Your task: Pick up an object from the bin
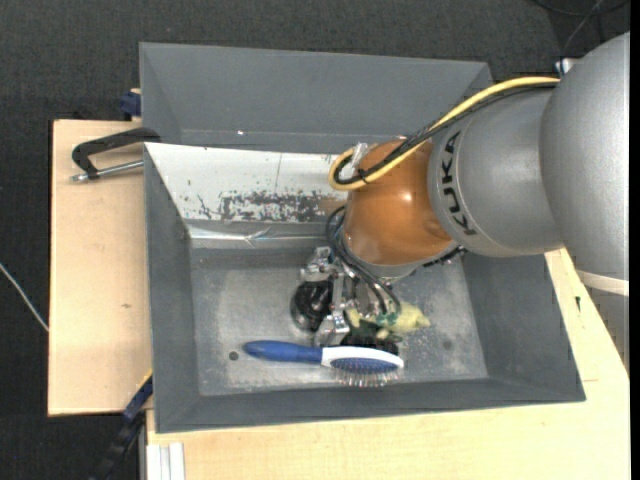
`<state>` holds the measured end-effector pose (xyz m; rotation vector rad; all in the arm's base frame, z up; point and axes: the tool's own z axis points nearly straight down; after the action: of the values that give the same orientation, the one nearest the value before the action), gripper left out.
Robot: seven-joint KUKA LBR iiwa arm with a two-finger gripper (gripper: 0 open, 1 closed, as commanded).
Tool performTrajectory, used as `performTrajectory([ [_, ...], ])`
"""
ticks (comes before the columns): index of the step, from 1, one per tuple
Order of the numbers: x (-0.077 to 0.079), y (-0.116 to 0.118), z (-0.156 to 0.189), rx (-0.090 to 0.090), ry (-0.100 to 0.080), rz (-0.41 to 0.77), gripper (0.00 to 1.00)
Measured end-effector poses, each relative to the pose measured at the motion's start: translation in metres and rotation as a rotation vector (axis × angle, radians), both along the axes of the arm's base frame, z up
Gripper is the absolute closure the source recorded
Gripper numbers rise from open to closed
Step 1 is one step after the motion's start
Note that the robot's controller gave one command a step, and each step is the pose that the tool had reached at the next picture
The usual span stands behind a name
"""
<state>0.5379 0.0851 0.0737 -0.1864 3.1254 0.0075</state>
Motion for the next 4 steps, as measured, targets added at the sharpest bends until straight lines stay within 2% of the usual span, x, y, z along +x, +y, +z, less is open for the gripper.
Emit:
performTrajectory([
  [1,0.000,-0.083,0.028,-0.007,0.002,0.001,0.00],
  [2,0.009,-0.076,0.027,-0.002,0.006,-0.150,0.00],
  [3,-0.020,-0.085,0.000,-0.004,-0.003,0.090,0.00],
  [4,-0.019,-0.084,0.001,-0.004,0.002,0.089,0.00],
])
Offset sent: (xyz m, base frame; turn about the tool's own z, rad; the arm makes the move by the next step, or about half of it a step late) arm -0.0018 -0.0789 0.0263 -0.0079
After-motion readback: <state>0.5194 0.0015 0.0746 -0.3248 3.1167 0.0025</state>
